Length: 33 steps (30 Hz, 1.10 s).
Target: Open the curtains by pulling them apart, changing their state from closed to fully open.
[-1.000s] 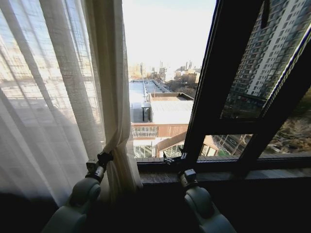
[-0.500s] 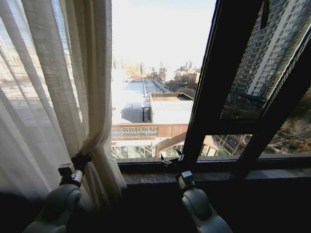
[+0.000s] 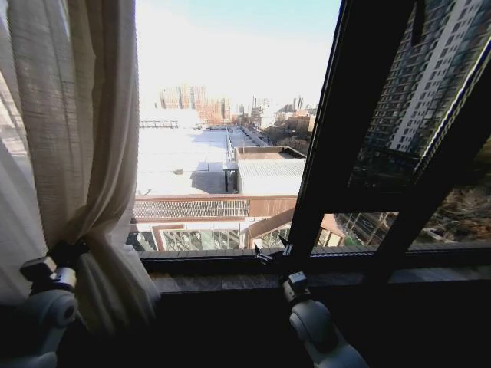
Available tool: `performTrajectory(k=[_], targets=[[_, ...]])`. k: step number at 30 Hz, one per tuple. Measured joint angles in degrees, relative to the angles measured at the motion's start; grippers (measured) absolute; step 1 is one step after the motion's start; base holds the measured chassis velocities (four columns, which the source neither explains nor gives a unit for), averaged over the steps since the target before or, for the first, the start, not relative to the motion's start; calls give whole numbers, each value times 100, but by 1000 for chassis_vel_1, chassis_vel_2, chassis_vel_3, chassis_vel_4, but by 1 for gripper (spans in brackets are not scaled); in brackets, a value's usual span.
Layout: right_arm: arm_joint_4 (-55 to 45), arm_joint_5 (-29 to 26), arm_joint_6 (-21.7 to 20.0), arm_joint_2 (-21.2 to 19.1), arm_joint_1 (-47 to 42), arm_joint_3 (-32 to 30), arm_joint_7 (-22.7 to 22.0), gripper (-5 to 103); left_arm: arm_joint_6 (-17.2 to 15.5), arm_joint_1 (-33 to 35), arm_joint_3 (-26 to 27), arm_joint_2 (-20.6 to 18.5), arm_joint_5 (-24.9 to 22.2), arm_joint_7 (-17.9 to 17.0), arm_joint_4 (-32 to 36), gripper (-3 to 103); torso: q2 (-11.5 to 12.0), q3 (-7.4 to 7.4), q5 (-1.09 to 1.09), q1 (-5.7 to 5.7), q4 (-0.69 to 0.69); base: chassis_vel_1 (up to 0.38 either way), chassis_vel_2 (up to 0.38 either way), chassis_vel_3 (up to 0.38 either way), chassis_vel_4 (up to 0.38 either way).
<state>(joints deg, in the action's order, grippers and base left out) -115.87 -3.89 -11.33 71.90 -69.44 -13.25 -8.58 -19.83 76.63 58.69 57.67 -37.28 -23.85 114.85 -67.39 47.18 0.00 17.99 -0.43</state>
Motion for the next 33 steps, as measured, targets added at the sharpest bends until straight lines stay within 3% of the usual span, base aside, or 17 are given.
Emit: performTrajectory(k=[4, 7, 12, 26, 33], targets=[[-24, -8, 0, 6, -6, 5, 0, 100, -6, 97, 13, 2, -37, 88, 60, 1, 0, 0, 1, 0, 0, 0, 0, 0, 0], [-47, -41, -2, 20, -8, 11, -8, 100, 101, 200, -34, 58, -61, 592, 243, 1, 0, 0, 1, 0, -1, 0, 0, 0, 0], [-78, -136, -31, 32, -29, -3, -60, 100, 137, 321, -76, 162, -54, 926, 438, 1, 0, 0, 2, 0, -1, 0, 0, 0, 0], [-160, -4, -163, 87, -48, 12, 6, 100, 139, 356, -223, 337, 62, 993, 564, 1, 0, 0, 2, 0, -1, 0, 0, 0, 0], [-189, 19, -162, 79, -89, 11, 11, 100, 128, 180, -526, 672, 248, 834, 696, 1, 0, 0, 2, 0, -2, 0, 0, 0, 0]])
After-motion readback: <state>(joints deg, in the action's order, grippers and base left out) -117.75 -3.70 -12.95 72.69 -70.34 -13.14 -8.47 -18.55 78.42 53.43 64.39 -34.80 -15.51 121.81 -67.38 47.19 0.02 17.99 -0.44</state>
